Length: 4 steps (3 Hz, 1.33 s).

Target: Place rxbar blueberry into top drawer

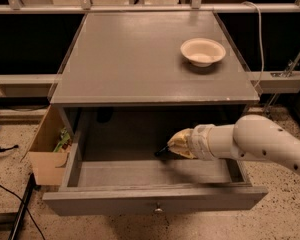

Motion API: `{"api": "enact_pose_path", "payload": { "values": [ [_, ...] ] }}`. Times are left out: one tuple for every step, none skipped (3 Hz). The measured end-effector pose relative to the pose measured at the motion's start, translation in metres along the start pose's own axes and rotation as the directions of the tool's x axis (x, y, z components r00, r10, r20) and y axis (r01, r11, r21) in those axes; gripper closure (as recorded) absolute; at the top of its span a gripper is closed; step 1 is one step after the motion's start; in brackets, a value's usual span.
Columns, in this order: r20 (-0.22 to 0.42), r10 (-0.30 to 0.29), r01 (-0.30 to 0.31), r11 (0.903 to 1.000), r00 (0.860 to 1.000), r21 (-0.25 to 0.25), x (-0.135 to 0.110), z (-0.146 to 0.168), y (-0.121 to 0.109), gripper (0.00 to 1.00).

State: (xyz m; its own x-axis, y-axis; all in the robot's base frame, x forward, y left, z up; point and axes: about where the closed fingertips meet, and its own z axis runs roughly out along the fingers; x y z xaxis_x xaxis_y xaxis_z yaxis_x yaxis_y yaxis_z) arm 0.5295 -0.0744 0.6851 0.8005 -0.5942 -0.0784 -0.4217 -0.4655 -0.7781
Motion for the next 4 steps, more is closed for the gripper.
{"api": "enact_pose_path", "payload": {
  "values": [
    [0.038,0.001,0.003,0.9944,0.999,-0.105,-0.004,0.003,0.011,1.00],
    [0.066,-0.002,0.016,0.9774,0.998,-0.211,-0.005,0.002,0.017,1.00],
    [0.084,0.004,0.019,0.9617,0.996,-0.273,-0.006,0.003,0.024,1.00],
    [0.090,0.010,0.017,0.9530,0.996,-0.302,-0.006,0.004,0.029,1.00]
  ]
}}
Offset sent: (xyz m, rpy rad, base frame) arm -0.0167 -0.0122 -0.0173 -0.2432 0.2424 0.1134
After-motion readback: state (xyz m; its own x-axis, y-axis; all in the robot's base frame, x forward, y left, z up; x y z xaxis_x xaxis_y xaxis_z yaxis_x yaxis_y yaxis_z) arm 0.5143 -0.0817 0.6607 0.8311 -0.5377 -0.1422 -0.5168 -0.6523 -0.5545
